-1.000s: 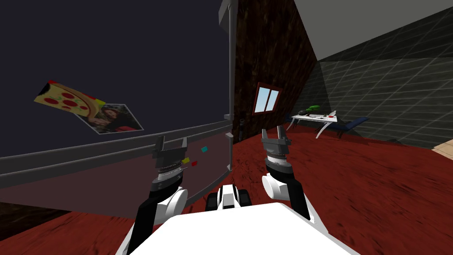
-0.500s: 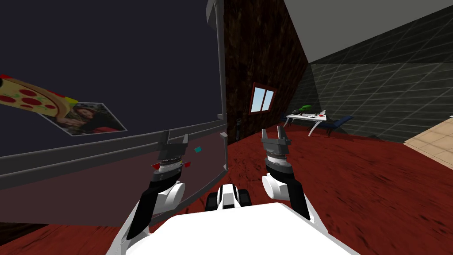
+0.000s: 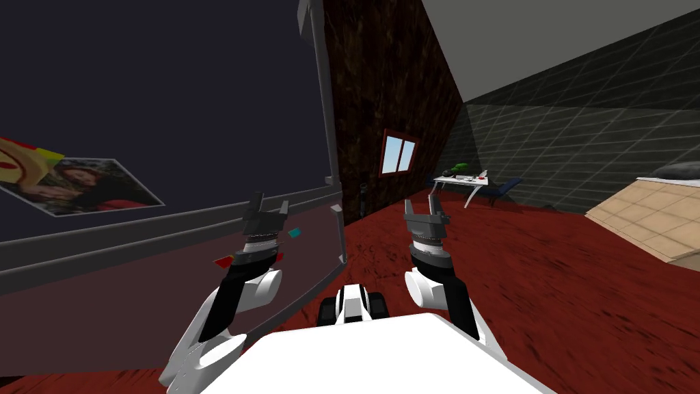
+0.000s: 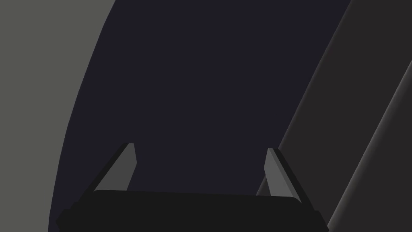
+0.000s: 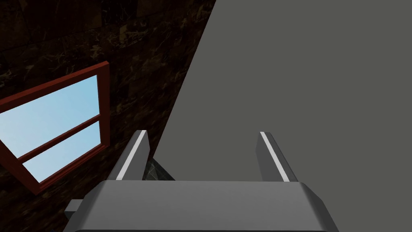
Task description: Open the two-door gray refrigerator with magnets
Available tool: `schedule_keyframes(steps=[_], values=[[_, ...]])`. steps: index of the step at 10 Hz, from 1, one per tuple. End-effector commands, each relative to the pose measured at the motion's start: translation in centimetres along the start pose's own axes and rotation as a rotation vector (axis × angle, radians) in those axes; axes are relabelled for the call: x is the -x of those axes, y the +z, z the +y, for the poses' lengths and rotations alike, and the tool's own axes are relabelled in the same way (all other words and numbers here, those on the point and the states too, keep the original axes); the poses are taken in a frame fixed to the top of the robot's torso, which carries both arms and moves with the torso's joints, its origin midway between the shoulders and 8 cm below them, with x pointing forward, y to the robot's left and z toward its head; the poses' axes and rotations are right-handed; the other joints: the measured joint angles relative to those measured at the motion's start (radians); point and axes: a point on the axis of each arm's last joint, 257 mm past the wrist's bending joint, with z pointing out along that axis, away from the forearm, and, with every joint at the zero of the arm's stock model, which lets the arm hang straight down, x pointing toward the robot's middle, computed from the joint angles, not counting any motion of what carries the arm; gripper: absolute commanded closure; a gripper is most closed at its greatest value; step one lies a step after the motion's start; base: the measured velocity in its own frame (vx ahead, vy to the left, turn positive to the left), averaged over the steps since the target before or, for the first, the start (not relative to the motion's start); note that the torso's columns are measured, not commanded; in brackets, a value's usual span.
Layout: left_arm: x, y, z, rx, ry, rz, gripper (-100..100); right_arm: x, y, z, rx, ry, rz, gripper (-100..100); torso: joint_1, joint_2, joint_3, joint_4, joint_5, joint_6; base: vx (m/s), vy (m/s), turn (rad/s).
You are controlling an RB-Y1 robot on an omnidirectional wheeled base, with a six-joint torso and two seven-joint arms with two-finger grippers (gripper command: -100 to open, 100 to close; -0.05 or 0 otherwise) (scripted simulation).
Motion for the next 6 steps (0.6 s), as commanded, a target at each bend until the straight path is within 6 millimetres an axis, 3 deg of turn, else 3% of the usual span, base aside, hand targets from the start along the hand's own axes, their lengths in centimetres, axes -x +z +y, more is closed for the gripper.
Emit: schedule_keyframes(steps=[1,4,6], values=[[1.0,1.4,0.0,0.009,0.04,-0.01,-100,0.0,0.0,0.0,0.0,0.0,0.0,0,0.002,0.0,0.0,0.0,0.0,0.0,-0.009,-0.074,-0.071],[1.7,2.3,-0.2,0.011,0.067,-0.02,-100,0.0,0.0,0.0,0.0,0.0,0.0,0,0.002,0.0,0.0,0.0,0.001,0.0,-0.001,-0.061,-0.058],[3.4,4.1,-1.1,0.003,0.121,-0.049,-100,0.0,0.0,0.0,0.0,0.0,0.0,0,0.0,0.0,0.0,0.0,0.0,0.0,-0.002,-0.109,-0.116]])
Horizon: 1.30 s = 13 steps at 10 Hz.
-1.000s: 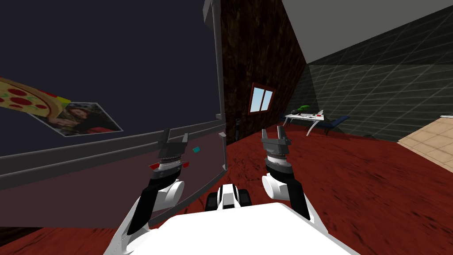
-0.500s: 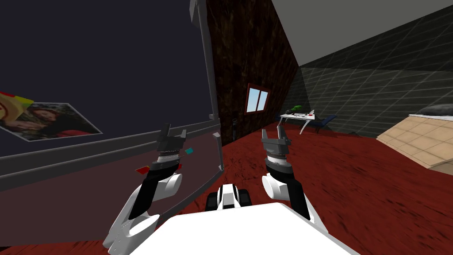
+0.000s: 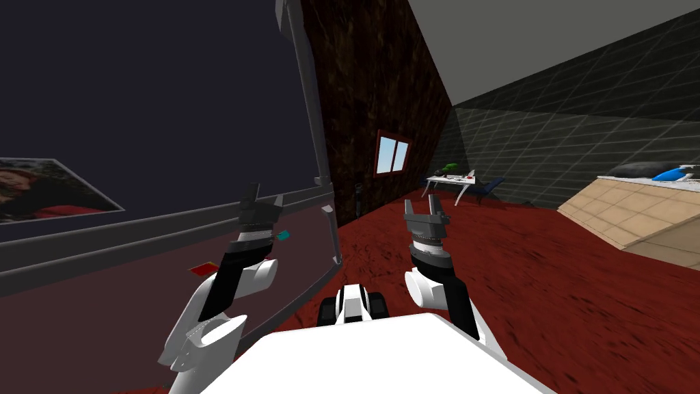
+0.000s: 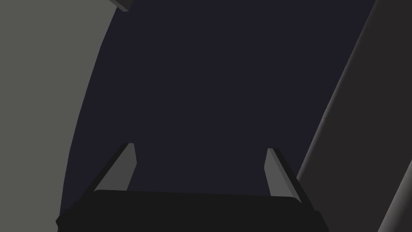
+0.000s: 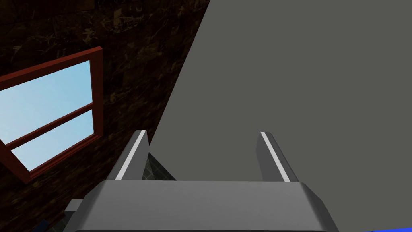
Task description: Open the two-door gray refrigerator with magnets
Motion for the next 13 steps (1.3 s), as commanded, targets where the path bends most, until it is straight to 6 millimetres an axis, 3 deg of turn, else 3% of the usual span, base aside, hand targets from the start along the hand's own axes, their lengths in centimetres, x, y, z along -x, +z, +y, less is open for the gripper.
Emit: schedule_keyframes(steps=[1,6,7,10,13], values=[[1.4,1.3,-0.2,0.007,0.038,-0.029,-100,0.0,0.0,0.0,0.0,0.0,0.0,0,-0.002,0.0,0.0,0.0,-0.001,0.0,-0.008,-0.106,-0.034],[5.0,3.8,-1.3,0.006,0.107,-0.115,-100,0.0,0.0,0.0,0.0,0.0,0.0,0,0.002,0.0,0.0,0.0,0.001,-0.001,-0.003,-0.078,-0.07],[5.1,3.8,-1.2,0.012,0.107,-0.117,-100,0.0,0.0,0.0,0.0,0.0,0.0,0,0.0,0.0,0.0,0.0,0.0,0.0,0.002,-0.077,-0.049],[8.1,5.2,-2.2,0.012,0.141,-0.199,-100,0.0,0.0,0.0,0.0,0.0,0.0,0,0.002,0.0,0.0,0.0,0.001,0.0,0.004,-0.083,-0.086],[9.8,5.8,-2.5,0.018,0.153,-0.25,-100,0.0,0.0,0.0,0.0,0.0,0.0,0,0.001,0.0,0.0,0.0,0.0,0.0,0.004,-0.082,-0.06]])
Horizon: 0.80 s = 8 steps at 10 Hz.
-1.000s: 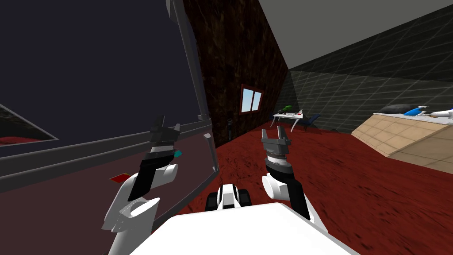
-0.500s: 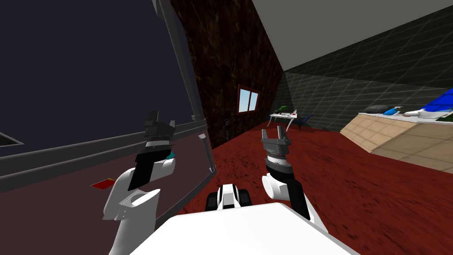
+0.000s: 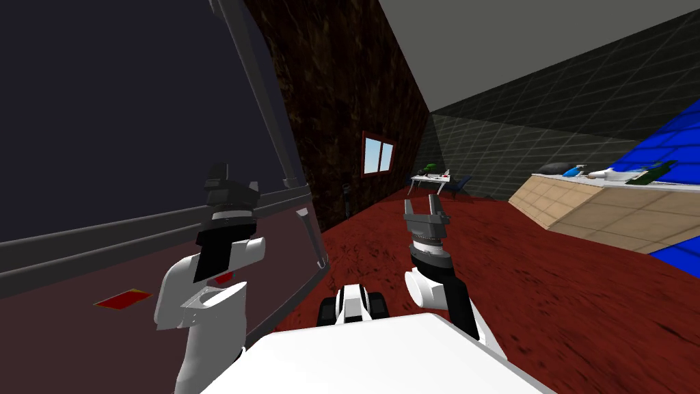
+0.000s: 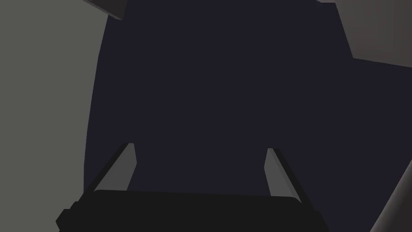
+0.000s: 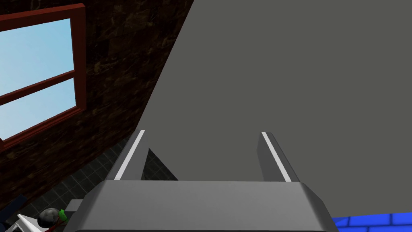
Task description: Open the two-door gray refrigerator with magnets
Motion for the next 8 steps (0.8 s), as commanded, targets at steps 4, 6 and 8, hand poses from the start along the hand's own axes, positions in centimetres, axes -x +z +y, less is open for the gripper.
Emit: schedule_keyframes(steps=[4,6,8], values=[[4.5,2.1,-0.4,0.026,0.017,-0.138,-100,0.0,0.0,0.0,0.0,0.0,0.0,0,0.0,0.0,0.0,0.0,0.0,0.0,0.007,-0.086,-0.072],[6.3,2.6,-0.5,0.035,0.018,-0.196,-100,0.0,0.0,0.0,0.0,0.0,0.0,0,0.001,0.0,0.0,0.0,0.0,0.0,0.011,-0.081,-0.068],[8.1,3.0,-0.5,0.045,0.014,-0.256,-100,0.0,0.0,0.0,0.0,0.0,0.0,0,0.0,0.0,0.0,0.0,0.0,0.0,0.014,-0.084,-0.073]])
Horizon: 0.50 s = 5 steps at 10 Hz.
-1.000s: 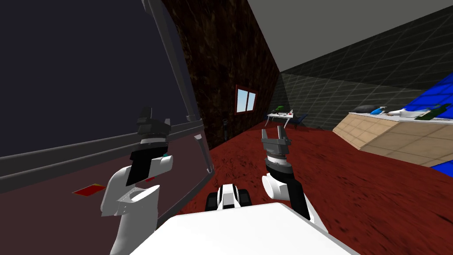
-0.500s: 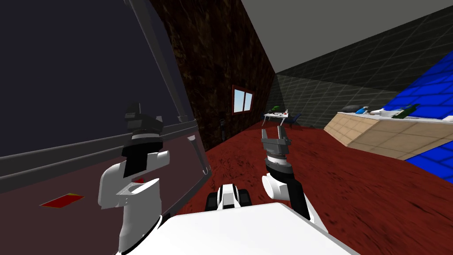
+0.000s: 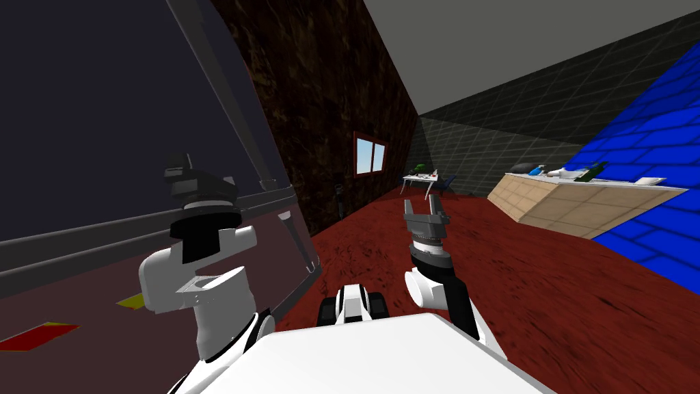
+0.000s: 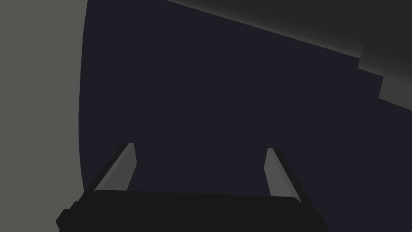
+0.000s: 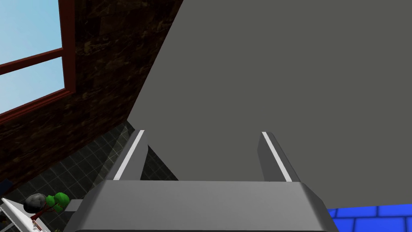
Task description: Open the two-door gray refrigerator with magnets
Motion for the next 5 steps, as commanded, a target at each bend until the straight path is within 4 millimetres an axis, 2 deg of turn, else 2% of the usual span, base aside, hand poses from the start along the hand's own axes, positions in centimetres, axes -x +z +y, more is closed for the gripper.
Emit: schedule_keyframes(steps=[1,2,3,4,5], values=[[2.7,1.1,0.0,0.017,-0.011,-0.091,-100,0.0,0.0,0.0,0.0,0.0,0.0,0,0.001,0.0,0.0,0.0,0.0,0.0,0.004,-0.081,-0.086],[2.8,1.1,0.2,0.026,-0.011,-0.096,-100,0.0,0.0,0.0,0.0,0.0,0.0,0,0.001,0.001,0.0,0.0,0.0,0.0,0.004,-0.07,-0.049],[4.3,1.6,-0.1,0.024,-0.022,-0.148,-100,0.0,0.0,0.0,0.0,0.0,0.0,0,0.001,0.001,0.001,0.0,0.0,-0.001,0.006,-0.079,-0.098],[4.5,1.6,0.4,0.041,-0.023,-0.158,-100,0.0,0.0,0.0,0.0,0.0,0.0,0,0.0,0.0,0.0,0.0,0.0,0.0,0.013,-0.068,-0.052],[6.1,2.0,0.3,0.044,-0.037,-0.212,-100,0.0,0.0,0.0,0.0,0.0,0.0,0,0.001,0.0,0.0,0.0,0.0,-0.001,0.025,-0.077,-0.074]])
